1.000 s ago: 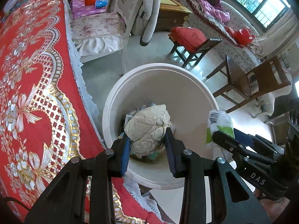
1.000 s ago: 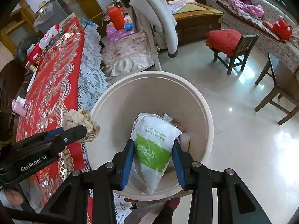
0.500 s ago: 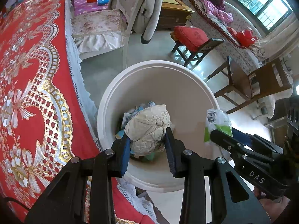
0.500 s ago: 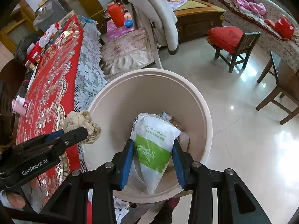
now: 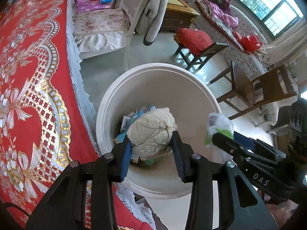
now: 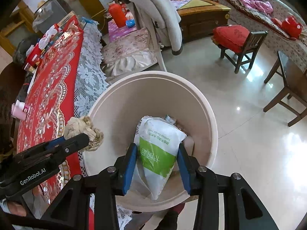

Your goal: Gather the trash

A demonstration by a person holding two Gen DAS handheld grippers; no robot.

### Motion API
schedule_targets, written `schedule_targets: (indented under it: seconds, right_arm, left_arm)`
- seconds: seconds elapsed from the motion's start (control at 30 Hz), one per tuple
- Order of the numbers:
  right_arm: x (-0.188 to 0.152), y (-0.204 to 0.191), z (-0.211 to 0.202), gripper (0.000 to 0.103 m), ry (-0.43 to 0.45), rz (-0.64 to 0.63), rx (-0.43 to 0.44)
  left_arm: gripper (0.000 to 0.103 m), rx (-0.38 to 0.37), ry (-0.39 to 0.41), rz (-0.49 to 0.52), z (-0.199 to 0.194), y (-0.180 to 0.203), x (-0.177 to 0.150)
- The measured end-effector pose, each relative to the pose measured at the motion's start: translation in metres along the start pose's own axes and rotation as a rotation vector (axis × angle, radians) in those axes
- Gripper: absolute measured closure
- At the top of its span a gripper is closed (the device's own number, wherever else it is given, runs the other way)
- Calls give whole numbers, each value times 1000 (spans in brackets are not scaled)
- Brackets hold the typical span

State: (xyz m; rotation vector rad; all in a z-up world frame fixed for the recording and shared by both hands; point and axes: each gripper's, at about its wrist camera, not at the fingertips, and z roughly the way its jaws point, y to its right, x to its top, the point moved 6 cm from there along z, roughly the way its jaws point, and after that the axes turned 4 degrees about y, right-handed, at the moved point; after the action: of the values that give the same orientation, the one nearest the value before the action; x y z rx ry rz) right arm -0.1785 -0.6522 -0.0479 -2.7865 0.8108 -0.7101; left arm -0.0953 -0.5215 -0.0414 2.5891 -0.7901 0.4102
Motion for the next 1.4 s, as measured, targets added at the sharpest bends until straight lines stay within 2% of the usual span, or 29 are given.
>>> schedule_targets:
  seconds: [0.1,0.23,0.5,0.63,0.97,1.07,1.1,1.13,1.4]
  right_arm:
    - [1,2,-1,57,4,9,2]
    - [0,2,-2,56,2,21,3]
    - [-5,-9,-14,56,43,-14,-16]
    - [-3,-18,-27,56,94,-34,-44]
    - [5,-37,-71,55,222,-36,-64]
    - [7,-44,-86,48,272,-41,-79]
    - [8,-47,-91,40,288,-43,-84]
    - [8,-50,-97,37,313,-47,-87]
    - [7,-74,-124,37,408,-84,-114]
  left_arm:
    - [50,-8,13,-12,-3,-3,1]
    - [45,-6,30,-14,-7,-5,3]
    - [45,31,73,14,-28,-5,4]
    - [45,102,140,52,-47,-3,5]
    - [45,98,277,102,-99,0,6]
    - [45,104,319,113,-116,-1,5]
    - [45,103,326,117,-120,-4,5]
    - [45,102,335,123,-125,-4,5]
    - [45,94,426,167,-160,-5,0]
